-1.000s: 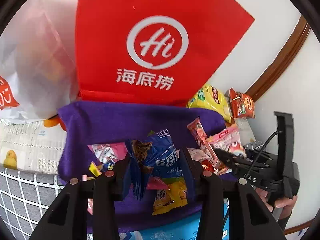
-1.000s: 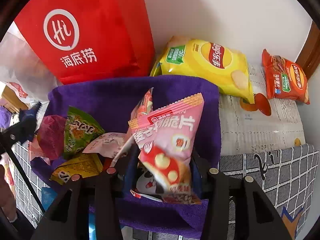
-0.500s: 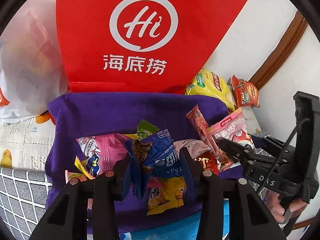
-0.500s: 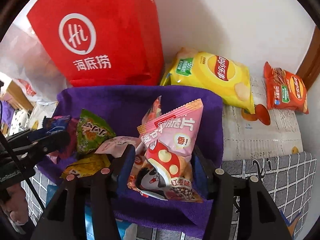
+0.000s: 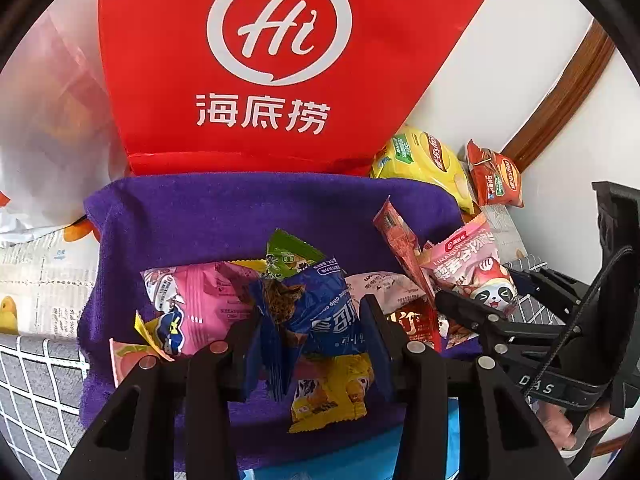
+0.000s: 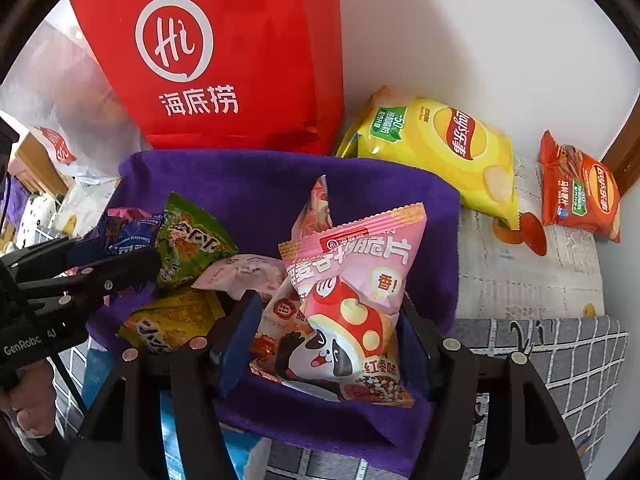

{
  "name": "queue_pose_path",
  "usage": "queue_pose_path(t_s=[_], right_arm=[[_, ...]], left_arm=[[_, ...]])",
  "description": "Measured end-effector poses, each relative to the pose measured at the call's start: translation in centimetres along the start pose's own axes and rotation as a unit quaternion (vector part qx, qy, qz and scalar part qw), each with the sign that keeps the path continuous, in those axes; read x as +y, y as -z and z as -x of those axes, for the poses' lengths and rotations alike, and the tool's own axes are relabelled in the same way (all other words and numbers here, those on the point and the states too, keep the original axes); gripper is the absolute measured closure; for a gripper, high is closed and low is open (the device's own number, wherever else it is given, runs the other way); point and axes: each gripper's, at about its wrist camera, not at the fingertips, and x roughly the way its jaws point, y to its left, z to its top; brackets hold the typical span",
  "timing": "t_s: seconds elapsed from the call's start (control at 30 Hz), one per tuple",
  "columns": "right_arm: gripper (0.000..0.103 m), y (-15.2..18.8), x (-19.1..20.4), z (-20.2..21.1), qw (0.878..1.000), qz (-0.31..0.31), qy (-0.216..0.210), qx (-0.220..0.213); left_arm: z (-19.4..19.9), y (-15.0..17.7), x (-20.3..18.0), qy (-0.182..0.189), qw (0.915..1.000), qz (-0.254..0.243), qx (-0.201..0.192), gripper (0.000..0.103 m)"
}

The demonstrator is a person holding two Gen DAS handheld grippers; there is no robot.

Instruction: Organize snacks

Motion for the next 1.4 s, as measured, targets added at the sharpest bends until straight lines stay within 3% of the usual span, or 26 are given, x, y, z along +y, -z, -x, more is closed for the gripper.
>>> queue_pose_path(t_s=[0.2,0.57,0.8,1.13,1.4], right_arm=[[0.031,-0.1,-1.1,1.6,0.999,-0.016,-0.003,-0.029],[0.031,-0.2,-1.1,2.9,0.999,-0.01,0.005,-0.047],[0.031,-0.2,-1.5,3.1,0.998,-0.027,-0.012,-0.051],[0.031,-0.1,-0.6,2.1,0.999,-0.012,-0.004,-0.038],[0.031,-0.2,-1.1,3.0,0.998,-0.03,-0.005,-0.05]], left_arm=[[-0.4,0.1,-0.1,-0.002,1.0,-0.003,0.006,0.06],[-0.6,0.0,-0.3,0.001,0.9999,-0.004,0.013,0.058],[-0.4,0.1,-0.2,0.001,0.9999,-0.007,0.015,0.056],[0.2,0.1,-1.1,0.0,0.9996,-0.024,0.015,0.03],[2.1,-0.2,-1.0,-0.001,0.9997,-0.025,-0.008,0.02]])
